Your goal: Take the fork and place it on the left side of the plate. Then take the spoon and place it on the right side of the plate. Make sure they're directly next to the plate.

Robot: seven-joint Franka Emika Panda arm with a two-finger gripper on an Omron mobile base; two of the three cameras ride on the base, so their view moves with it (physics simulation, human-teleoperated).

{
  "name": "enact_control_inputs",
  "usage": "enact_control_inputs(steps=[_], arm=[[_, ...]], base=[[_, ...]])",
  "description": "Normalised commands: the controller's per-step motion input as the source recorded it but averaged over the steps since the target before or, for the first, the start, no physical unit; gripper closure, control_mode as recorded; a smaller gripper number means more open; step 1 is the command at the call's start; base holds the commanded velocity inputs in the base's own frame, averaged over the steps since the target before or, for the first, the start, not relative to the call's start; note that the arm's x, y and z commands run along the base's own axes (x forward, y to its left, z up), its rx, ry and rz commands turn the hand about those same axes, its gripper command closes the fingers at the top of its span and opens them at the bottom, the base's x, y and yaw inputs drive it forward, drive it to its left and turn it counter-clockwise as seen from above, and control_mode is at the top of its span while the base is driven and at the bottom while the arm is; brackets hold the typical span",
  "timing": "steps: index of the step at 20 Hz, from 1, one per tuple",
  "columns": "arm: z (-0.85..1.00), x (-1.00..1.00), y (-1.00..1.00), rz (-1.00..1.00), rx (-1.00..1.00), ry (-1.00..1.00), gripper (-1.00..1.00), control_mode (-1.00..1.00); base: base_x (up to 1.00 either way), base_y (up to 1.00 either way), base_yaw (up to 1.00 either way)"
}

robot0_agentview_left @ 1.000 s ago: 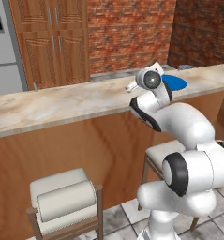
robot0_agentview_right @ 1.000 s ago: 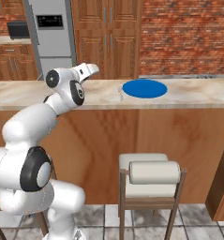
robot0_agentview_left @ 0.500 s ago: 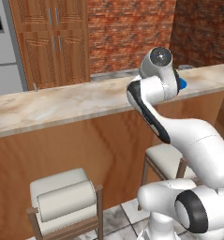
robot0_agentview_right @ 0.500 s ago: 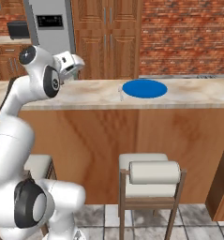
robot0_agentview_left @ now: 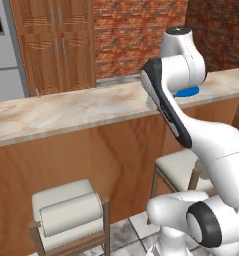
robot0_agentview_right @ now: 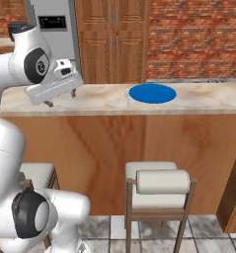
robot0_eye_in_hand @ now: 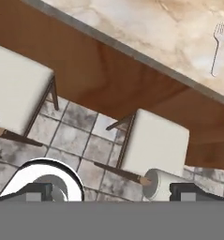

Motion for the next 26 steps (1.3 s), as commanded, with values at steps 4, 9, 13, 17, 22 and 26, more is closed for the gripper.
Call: enact_control_inputs(steps=[4, 9, 13, 17, 22, 26], arm=[[-1.00, -1.00, 0.00, -0.17, 0.00, 0.14, -1.00, -1.00], [-0.92, -1.00, -0.18, -0.14, 0.04, -0.10, -1.00, -1.00], [-0.59, -1.00, -0.36, -0.13, 0.12, -0.29, -1.00, -1.00], [-0.14, -0.86, -0.37, -0.06, 0.18, -0.15, -1.00, -1.00], [0.00, -0.46, -0.34, -0.03, 0.15, 0.00, -1.00, -1.00], [-0.05, -0.06, -0.20, -0.05, 0.07, 0.06, -1.00, -1.00]], base=[[0.00, 0.00, 0.00], [0.00, 0.00, 0.00], [0.00, 0.00, 0.00], [0.00, 0.00, 0.00], [0.00, 0.00, 0.00], [0.00, 0.00, 0.00]])
